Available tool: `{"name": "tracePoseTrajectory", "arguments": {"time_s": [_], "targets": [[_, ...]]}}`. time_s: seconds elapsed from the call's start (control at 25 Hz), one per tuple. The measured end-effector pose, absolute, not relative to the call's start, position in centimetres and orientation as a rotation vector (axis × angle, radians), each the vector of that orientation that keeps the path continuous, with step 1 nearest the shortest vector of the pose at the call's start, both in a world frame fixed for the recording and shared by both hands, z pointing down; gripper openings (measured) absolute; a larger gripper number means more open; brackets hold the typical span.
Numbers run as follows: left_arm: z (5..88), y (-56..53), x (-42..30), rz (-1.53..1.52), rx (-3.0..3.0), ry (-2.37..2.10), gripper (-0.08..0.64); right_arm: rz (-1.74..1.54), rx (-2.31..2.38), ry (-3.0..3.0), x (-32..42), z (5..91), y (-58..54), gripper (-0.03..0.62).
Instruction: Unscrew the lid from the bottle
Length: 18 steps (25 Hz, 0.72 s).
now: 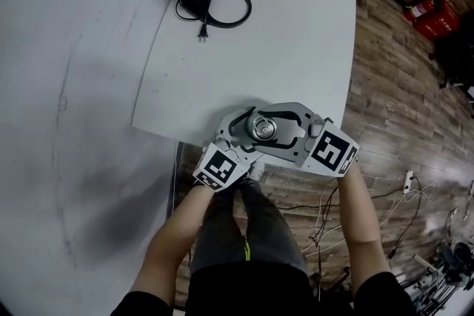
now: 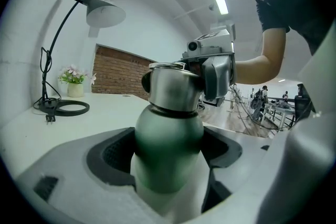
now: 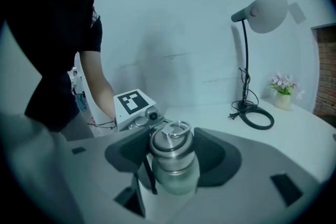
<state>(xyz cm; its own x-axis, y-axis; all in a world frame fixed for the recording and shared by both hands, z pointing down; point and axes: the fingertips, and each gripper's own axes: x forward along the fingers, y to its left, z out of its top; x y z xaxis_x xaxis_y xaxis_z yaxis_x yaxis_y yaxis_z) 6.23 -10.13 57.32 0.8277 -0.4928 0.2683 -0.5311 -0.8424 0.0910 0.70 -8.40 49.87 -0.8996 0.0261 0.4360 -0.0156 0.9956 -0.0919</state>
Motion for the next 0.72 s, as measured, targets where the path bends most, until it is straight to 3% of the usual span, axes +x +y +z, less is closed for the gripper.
{"name": "tracePoseTrajectory", "arguments": {"time_s": [0.44,0.72], "targets": [[57.3,-10.2,6.3,0.353,2.844,-0.803,0.385,0.119,0.063,-2.709,0.4,49.6,-8.4,0.272],[57.4,-10.1,6.2,0.354,2.841,-0.800,0.385,0.146,0.212,-2.754,1.2,48.6,-8.9,0.305]]}}
